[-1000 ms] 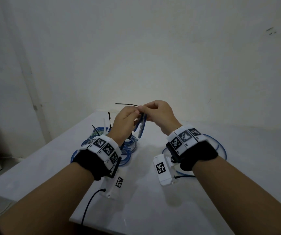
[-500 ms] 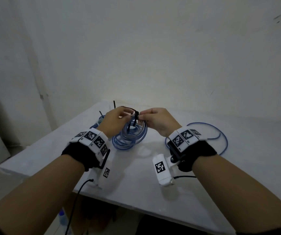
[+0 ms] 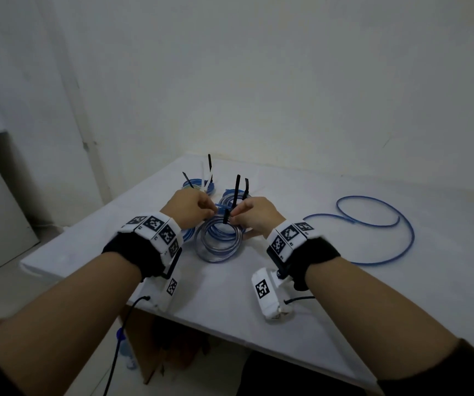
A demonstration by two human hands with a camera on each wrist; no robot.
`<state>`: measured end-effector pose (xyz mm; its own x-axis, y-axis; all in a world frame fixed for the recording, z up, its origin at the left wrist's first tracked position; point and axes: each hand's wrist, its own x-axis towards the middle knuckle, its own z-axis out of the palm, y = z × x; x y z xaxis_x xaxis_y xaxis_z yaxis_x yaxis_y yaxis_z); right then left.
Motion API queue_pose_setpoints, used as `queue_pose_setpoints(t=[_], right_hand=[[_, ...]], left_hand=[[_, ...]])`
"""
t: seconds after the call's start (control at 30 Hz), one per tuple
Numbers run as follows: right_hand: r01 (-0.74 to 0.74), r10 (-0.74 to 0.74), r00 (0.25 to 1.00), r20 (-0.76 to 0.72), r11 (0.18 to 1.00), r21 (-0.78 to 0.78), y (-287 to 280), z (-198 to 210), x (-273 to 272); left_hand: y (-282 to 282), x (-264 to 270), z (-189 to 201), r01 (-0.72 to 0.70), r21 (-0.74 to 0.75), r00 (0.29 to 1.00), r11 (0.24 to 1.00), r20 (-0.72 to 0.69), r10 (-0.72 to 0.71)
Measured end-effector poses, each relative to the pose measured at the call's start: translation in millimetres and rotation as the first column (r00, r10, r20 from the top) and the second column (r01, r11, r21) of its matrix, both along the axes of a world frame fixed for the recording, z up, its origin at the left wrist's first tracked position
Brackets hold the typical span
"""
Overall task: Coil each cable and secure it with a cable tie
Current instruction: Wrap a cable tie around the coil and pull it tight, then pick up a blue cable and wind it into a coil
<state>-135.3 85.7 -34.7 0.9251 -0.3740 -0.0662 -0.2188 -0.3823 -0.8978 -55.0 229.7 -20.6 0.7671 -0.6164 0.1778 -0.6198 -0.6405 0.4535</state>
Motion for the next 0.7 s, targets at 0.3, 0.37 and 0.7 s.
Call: queue_pose_setpoints(t=[0.3,0.37,0.7], right_hand=[[-0.039,0.032,0.997,-0.064,0.992,-0.117,-18,11,-7],[-0.044,0.017,0.992,-0.124,0.976,-0.214,-36,16,-17],[-0.401,-0.102,0.780,-0.618,0.676,-0.618,-111,20,-75]], left_hand=[[-13,-11,22,-0.009,-0.016,0.996,1.000,0.092,0.011],[-21,-18,30,-0.005,-0.112,0.992,0.994,0.128,0.019],[-115,-65,48,0.291,0.074,0.947,0.954,0.121,-0.299]])
